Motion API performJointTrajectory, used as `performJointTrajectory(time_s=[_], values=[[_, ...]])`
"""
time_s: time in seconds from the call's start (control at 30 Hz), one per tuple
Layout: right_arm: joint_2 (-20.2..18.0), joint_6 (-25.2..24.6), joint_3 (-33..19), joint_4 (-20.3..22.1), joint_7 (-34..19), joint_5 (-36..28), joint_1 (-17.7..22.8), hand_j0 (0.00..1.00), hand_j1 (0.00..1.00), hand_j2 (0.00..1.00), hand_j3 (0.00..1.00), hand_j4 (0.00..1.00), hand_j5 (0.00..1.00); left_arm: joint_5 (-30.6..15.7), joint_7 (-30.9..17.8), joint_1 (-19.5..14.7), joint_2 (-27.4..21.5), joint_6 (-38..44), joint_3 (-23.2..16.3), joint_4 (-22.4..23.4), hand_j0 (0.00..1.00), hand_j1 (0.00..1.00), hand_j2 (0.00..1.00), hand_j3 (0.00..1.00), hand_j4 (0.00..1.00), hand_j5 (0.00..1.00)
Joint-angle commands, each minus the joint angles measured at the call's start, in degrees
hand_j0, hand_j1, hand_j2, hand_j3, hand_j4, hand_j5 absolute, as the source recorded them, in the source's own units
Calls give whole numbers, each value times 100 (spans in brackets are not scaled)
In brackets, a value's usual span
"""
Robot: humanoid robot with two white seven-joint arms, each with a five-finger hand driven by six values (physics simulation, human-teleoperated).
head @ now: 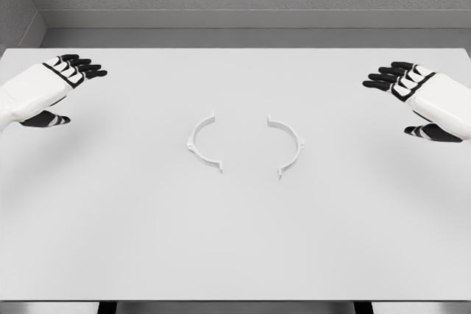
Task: Assemble PVC drainage pipe clamps
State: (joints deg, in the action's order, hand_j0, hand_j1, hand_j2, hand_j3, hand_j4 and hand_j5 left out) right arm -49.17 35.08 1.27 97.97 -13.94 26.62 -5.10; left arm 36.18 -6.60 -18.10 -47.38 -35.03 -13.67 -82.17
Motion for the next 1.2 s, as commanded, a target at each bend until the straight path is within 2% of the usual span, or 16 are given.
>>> performJointTrajectory(time_s=[0.0, 0.07, 0.13, 0.2, 0.33, 0.37, 0.43, 0.57, 0.73, 0.83, 0.97, 1.1, 1.17], values=[[4, -8, 13, 3, -12, -8, 0, 100, 100, 100, 100, 100, 100, -93, 10, -26, 202, 3, 57, 8, 100, 100, 100, 100, 100, 100], [13, -8, 31, -15, 5, -87, 9, 100, 100, 100, 100, 100, 100, -76, 10, -106, 624, 3, 31, 43, 100, 100, 100, 100, 100, 100], [267, -8, 260, -137, -3, -79, -44, 100, 100, 100, 100, 100, 100, -76, 10, -193, 966, 3, 14, 122, 100, 100, 100, 100, 100, 100], [408, -8, 260, -252, -495, -34, -105, 100, 100, 100, 100, 100, 100, -76, 10, -246, 1230, 3, 13, 193, 100, 100, 100, 100, 100, 100], [1129, -8, 523, -374, -1049, 326, -413, 100, 100, 100, 100, 100, 100, -76, 36, -246, 1670, 3, -22, 245, 100, 100, 100, 100, 100, 100], [1164, -8, 716, -612, -1058, 326, -694, 100, 100, 100, 100, 100, 100, -76, 45, -246, 1784, 3, -57, 307, 100, 100, 100, 100, 100, 100], [1358, -8, 1015, -999, -1067, 352, -958, 100, 100, 100, 100, 100, 100, -67, 36, -246, 1951, 3, -127, 421, 100, 100, 100, 100, 100, 100], [1533, -8, 1235, -1113, -1093, 387, -1028, 100, 100, 100, 100, 100, 100, -67, 36, -396, 2294, 3, -127, 852, 100, 100, 100, 100, 100, 100], [1700, -8, 1323, -1113, -1093, 387, -1055, 100, 100, 100, 100, 100, 100, -67, 36, -404, 2540, 3, -153, 983, 100, 100, 100, 100, 100, 100], [1823, -8, 1543, -1552, -1085, 387, -1292, 100, 100, 100, 100, 100, 100, -58, 36, -396, 2619, 3, -180, 1036, 100, 100, 100, 100, 100, 100], [1946, -8, 1569, -1641, -1085, 387, -1318, 100, 100, 100, 100, 100, 100, -58, 36, -396, 2707, 3, -189, 1107, 100, 100, 100, 100, 100, 100], [2149, -8, 1569, -1904, -1085, 387, -1424, 100, 100, 100, 100, 100, 100, -49, 36, -352, 2716, 3, -197, 1151, 100, 100, 100, 100, 100, 100], [2210, -8, 1569, -1931, -1085, 387, -1459, 100, 100, 100, 100, 100, 100, -49, 36, -343, 2707, 3, -373, 1142, 100, 100, 100, 100, 100, 100]])
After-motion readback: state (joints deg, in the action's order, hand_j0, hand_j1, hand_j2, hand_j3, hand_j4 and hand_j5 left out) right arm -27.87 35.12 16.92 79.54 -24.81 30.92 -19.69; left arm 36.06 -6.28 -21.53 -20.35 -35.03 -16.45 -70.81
